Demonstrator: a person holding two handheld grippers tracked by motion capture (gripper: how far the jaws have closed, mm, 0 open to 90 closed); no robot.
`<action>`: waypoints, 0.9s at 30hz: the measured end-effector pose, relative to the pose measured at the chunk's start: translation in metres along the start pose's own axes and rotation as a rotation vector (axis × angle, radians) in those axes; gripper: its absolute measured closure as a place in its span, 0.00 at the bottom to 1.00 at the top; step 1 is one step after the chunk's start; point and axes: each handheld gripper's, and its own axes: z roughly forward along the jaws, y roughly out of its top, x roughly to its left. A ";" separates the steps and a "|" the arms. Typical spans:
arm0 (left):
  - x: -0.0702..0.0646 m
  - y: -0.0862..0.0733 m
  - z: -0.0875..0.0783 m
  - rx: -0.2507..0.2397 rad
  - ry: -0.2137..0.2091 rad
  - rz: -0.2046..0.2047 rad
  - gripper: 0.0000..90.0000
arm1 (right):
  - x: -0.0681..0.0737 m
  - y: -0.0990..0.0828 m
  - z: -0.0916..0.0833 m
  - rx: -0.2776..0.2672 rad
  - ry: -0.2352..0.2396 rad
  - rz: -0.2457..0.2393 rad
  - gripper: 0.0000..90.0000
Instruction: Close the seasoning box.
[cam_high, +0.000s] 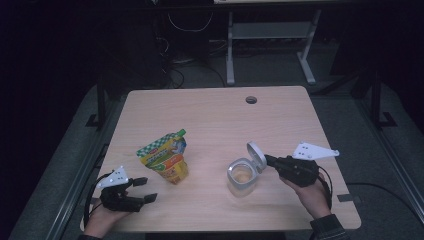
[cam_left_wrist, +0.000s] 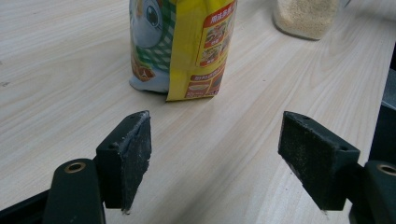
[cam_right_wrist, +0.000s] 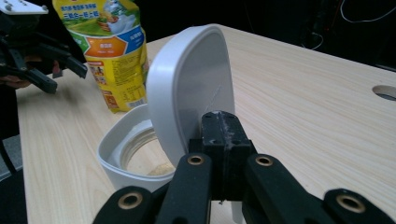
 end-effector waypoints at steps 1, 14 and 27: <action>0.000 0.000 0.000 0.000 0.000 0.000 0.28 | 0.001 0.000 0.001 0.000 0.006 -0.001 1.00; 0.001 -0.001 0.000 0.008 -0.003 0.000 0.28 | 0.003 0.000 0.001 0.000 0.009 -0.009 1.00; 0.002 0.000 -0.003 -0.012 0.007 -0.011 0.28 | -0.014 -0.018 -0.022 -0.001 -0.119 0.036 0.84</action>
